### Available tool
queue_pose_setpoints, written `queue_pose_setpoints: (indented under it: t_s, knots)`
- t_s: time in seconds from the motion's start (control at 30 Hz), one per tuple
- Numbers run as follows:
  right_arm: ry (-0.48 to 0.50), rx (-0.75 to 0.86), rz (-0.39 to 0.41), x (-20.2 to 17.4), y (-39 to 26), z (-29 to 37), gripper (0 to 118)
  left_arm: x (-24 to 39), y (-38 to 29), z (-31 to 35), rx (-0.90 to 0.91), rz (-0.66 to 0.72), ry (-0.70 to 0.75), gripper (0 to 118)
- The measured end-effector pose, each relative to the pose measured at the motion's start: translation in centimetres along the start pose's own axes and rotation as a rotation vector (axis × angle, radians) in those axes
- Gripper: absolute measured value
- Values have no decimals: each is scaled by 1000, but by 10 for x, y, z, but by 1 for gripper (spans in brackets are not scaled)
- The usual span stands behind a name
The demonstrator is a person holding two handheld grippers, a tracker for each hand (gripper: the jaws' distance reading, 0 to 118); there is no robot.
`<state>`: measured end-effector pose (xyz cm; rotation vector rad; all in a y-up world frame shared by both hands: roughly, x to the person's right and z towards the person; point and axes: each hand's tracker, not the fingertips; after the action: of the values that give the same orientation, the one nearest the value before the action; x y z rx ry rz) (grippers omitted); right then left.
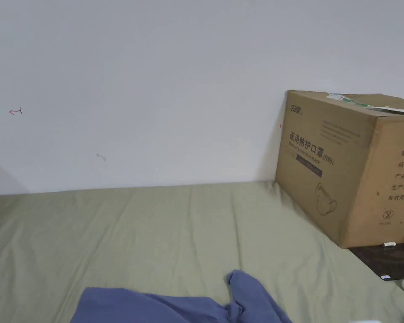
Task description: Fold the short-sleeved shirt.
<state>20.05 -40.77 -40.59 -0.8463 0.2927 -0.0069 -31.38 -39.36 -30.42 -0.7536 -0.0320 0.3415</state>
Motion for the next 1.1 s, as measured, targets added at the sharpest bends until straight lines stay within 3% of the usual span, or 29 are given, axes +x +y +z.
queue_pose_setpoints:
  t_s: [0.07, 0.1, 0.17, 0.2, 0.23, 0.33, 0.4, 0.57, 0.6, 0.73, 0.77, 0.8, 0.83, 1.0, 1.07, 1.1]
  knots:
    - [60, 69, -18, -10, 12, 5, 86, 18, 7, -1, 53, -62, 14, 97]
    - [94, 112, -23, -14, 16, 5, 76, 23, 10, -3, 67, -87, 7, 86]
    - [176, 215, -52, -20, 20, 5, 4, 33, 16, -13, 53, -132, 14, 26]
    - [194, 221, -48, -24, 24, -1, 0, 40, 22, -21, 33, -150, 33, 1]
    - [181, 242, -60, -27, 26, -6, 0, 43, 23, -30, 30, -162, 70, 1]
    - [231, 219, -34, -31, 36, -23, 0, 29, 44, -62, -11, -91, -46, 0]
    - [225, 215, -13, -32, 41, -35, 0, 18, 67, -89, -39, -53, -33, 0]
    - [226, 163, -28, -23, 51, -63, 0, -28, 147, -195, -200, -51, -22, 0]
    - [213, 148, -35, -21, 51, -67, 0, -36, 160, -216, -225, -49, -14, 1]
    - [197, 85, -76, -6, 50, -87, 0, -61, 192, -286, -235, -45, 39, 44]
    - [192, 75, -81, -2, 50, -92, 0, -68, 195, -304, -257, -39, 45, 88]
    - [186, 65, -83, 0, 49, -95, 0, -73, 195, -318, -291, -31, 46, 118]
    - [176, 53, -84, 2, 48, -98, 0, -76, 202, -324, -252, -32, 33, 113]
    - [159, 23, -113, 12, 46, -108, 0, -96, 179, -380, -394, -46, 164, 113]
    - [156, 15, -131, 16, 45, -113, 0, -99, 162, -390, -468, -97, 192, 109]
    - [152, 11, -136, 19, 45, -115, 0, -91, 160, -384, -438, -191, 209, 107]
